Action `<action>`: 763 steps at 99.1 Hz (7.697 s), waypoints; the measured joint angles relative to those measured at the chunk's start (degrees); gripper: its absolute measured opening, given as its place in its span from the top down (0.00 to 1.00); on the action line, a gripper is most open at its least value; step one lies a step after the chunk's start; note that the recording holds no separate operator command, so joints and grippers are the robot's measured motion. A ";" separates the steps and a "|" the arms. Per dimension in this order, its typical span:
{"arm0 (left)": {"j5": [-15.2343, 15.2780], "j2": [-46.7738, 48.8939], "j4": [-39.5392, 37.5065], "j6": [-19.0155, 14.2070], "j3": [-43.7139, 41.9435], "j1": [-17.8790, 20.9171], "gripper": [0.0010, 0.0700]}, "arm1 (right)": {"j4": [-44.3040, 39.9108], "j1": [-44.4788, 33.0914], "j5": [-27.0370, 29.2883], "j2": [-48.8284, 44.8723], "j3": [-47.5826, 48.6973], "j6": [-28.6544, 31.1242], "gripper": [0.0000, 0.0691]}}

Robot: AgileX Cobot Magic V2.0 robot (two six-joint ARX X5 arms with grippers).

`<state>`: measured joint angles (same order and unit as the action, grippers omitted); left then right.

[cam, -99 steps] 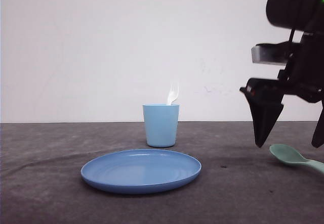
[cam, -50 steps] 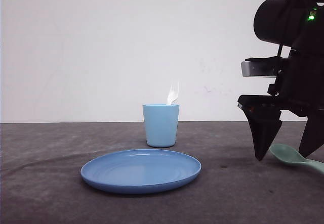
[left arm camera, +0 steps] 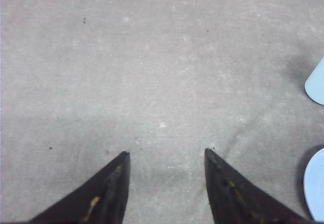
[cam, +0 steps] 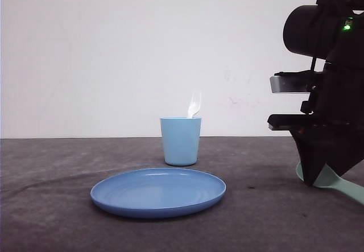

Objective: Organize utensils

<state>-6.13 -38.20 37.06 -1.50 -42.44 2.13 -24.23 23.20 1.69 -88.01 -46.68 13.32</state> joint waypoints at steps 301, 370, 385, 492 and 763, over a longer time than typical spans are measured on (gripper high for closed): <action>0.00 0.00 -0.37 0.00 0.00 0.00 0.61 | 57.55 9.31 -10.73 -23.69 -20.90 -19.56 0.92; 0.00 0.00 -0.35 0.02 0.00 0.00 0.61 | 54.62 9.31 -10.73 -24.68 -20.92 -19.61 0.72; 0.00 0.00 -0.35 0.02 0.00 0.00 0.61 | 54.99 9.33 -10.84 -24.68 -20.92 -19.58 0.38; 0.00 0.00 -0.37 0.04 0.00 0.00 0.61 | -1.05 5.29 -10.62 6.86 -21.11 -14.03 0.01; 0.00 0.00 -1.68 0.48 0.00 0.00 0.61 | 16.76 10.95 -15.74 -7.17 -22.38 -9.88 0.33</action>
<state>-6.13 -38.20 35.38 -1.02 -42.44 2.13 -7.46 34.15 -14.04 -95.18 -69.06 3.44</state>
